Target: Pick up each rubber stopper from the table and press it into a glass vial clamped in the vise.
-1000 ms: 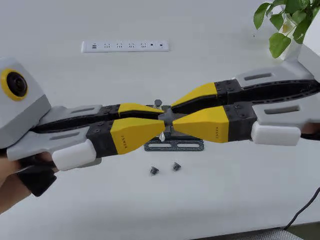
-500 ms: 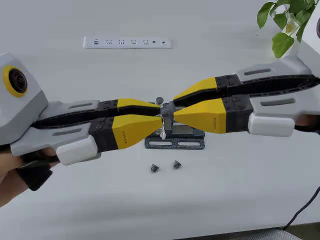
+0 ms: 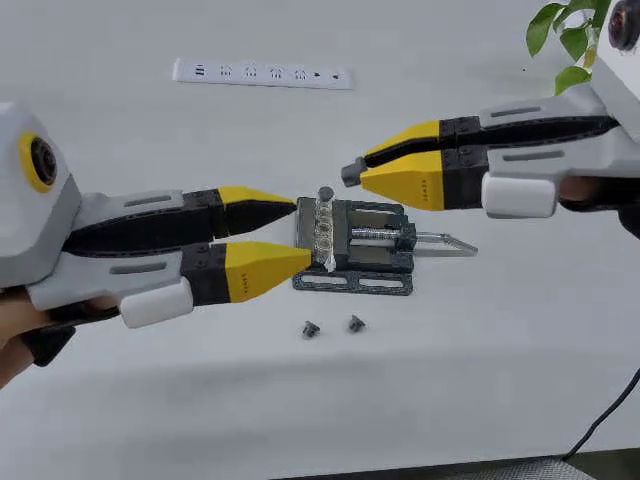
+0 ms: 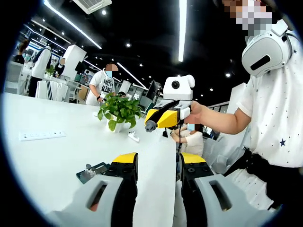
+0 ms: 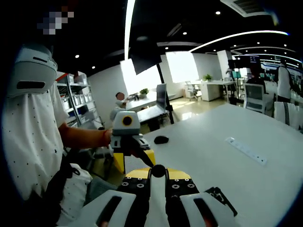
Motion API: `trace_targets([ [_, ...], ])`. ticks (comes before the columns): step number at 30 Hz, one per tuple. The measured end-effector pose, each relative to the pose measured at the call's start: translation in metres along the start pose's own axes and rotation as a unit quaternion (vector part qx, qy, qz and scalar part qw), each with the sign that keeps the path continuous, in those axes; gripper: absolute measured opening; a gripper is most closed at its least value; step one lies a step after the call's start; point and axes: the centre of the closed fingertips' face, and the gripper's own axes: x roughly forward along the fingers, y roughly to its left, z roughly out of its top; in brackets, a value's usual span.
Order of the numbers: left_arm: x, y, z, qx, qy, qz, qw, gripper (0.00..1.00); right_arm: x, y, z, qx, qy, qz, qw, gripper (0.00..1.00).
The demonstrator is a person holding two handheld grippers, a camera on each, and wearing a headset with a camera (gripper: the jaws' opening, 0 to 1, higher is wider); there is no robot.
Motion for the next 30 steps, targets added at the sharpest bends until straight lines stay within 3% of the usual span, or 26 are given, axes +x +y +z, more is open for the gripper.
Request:
trace_targets([
  [3,-0.001,0.006,-0.006,0.009,0.010,0.013,0.9998,0.40,0.005,-0.016,-0.006,-0.001,0.023,-0.016,0.9996,0.06],
  [9,-0.003,0.016,-0.012,0.025,0.022,0.034,0.9988,0.44,0.018,-0.040,-0.019,0.001,0.061,-0.043,0.9972,0.06],
  [13,-0.006,0.026,-0.021,0.043,0.041,0.053,0.9968,0.49,0.028,-0.055,-0.031,0.005,0.096,-0.068,0.9930,0.06],
  [17,-0.006,0.031,-0.029,0.045,0.054,0.056,0.9960,0.51,0.032,-0.069,-0.042,-0.008,0.140,-0.101,0.9849,0.06],
  [19,-0.005,0.033,-0.033,0.046,0.061,0.054,0.9956,0.51,0.038,-0.072,-0.048,-0.014,0.156,-0.099,0.9827,0.06],
  [21,-0.004,0.034,-0.038,0.048,0.068,0.054,0.9950,0.52,0.040,-0.080,-0.057,-0.033,0.186,-0.113,0.9755,0.06],
  [23,-0.004,0.036,-0.041,0.050,0.072,0.055,0.9946,0.53,0.047,-0.080,-0.062,-0.037,0.197,-0.108,0.9737,0.06],
  [27,-0.004,0.042,-0.047,0.056,0.080,0.059,0.9934,0.55,0.056,-0.092,-0.076,-0.063,0.238,-0.111,0.9627,0.06],
  [30,-0.005,0.047,-0.053,0.069,0.093,0.067,0.9910,0.60,0.065,-0.099,-0.085,-0.068,0.253,-0.107,0.9591,0.06],
])
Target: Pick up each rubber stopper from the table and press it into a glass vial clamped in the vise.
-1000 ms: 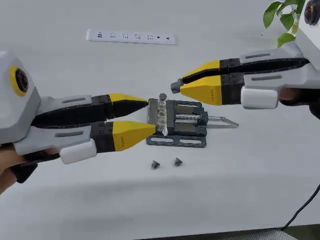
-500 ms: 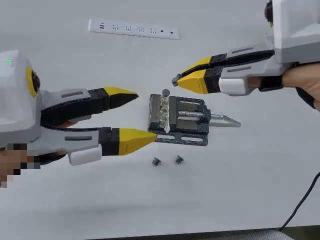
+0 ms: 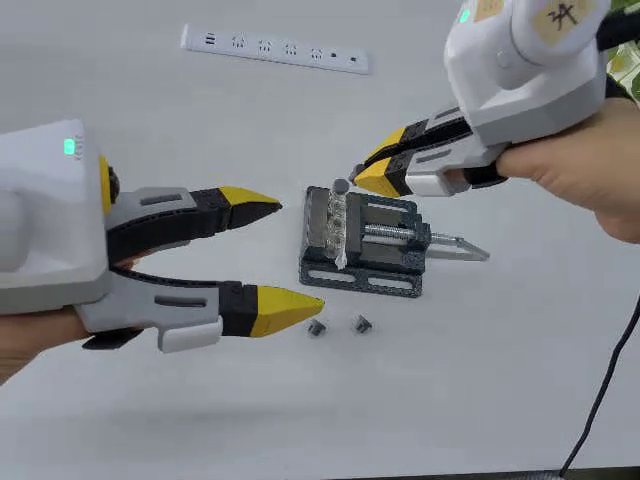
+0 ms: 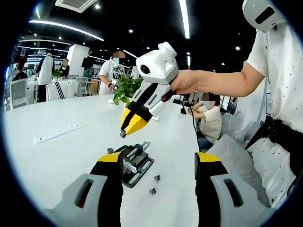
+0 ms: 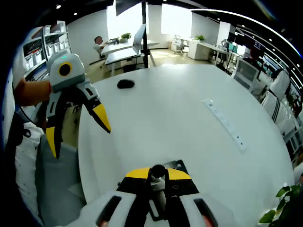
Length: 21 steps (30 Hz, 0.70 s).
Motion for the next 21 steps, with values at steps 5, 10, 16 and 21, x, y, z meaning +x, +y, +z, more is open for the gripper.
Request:
trace_targets([
  [5,0.002,0.005,-0.010,0.009,0.013,0.009,0.9998,0.70,0.017,-0.012,-0.011,-0.021,0.036,-0.003,0.9991,0.06],
  [10,0.002,0.005,-0.017,0.008,0.017,0.009,0.9998,0.71,0.033,-0.016,-0.019,-0.030,0.058,0.000,0.9979,0.06],
  [16,0.001,0.008,-0.023,0.017,0.022,0.015,0.9995,0.80,0.049,-0.022,-0.029,-0.028,0.081,-0.001,0.9963,0.06],
  [21,0.000,0.008,-0.028,0.016,0.028,0.014,0.9994,0.80,0.056,-0.027,-0.037,-0.023,0.096,-0.008,0.9951,0.06],
])
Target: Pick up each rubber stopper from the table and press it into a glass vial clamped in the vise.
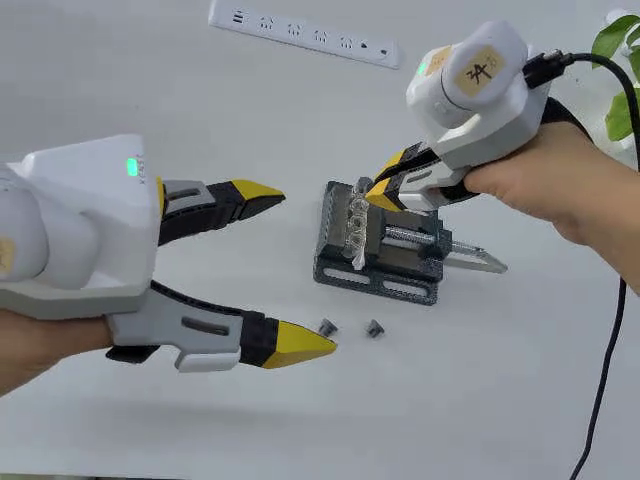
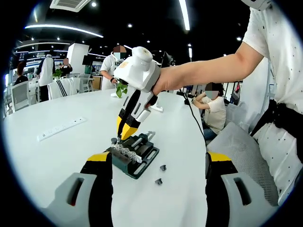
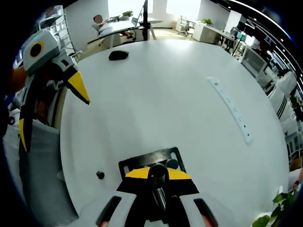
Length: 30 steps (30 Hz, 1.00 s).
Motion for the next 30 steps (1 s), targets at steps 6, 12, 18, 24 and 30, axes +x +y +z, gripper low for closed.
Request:
trace_targets([
  [6,0.000,-0.002,-0.002,-0.005,-0.004,-0.003,1.0000,0.80,0.008,-0.002,-0.004,0.006,0.008,0.000,1.0000,0.06],
  [12,0.000,-0.004,-0.005,-0.006,-0.003,-0.008,0.9999,0.80,0.012,-0.003,-0.007,0.009,0.014,-0.003,0.9999,0.06],
  [18,0.002,-0.007,-0.006,-0.007,-0.003,-0.013,0.9999,0.80,0.015,-0.005,-0.009,0.006,0.021,-0.006,0.9997,0.06],
  [24,0.002,-0.008,-0.007,-0.009,-0.004,-0.015,0.9998,0.80,0.016,-0.005,-0.009,0.008,0.021,-0.006,0.9997,0.06],
  [30,0.001,-0.007,-0.007,-0.010,-0.006,-0.015,0.9998,0.80,0.017,-0.004,-0.008,0.009,0.022,-0.005,0.9997,0.06],
])
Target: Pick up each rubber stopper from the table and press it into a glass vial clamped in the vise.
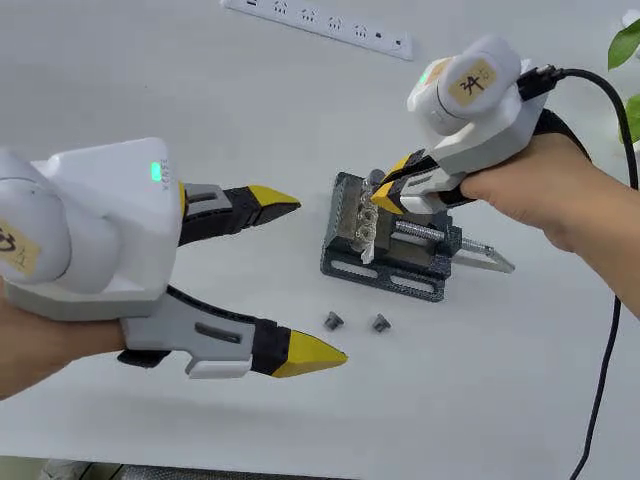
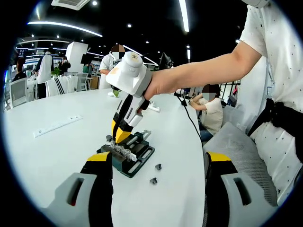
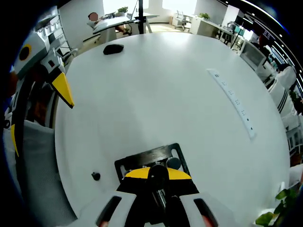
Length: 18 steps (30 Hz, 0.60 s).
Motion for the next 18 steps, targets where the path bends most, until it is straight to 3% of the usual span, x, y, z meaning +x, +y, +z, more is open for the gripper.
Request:
trace_targets([
  [18,-0.0001,0.0002,-0.0009,-0.005,-0.001,0.000,1.0000,0.79,0.0014,-0.0011,0.0011,-0.003,0.006,0.000,1.0000,0.06],
])
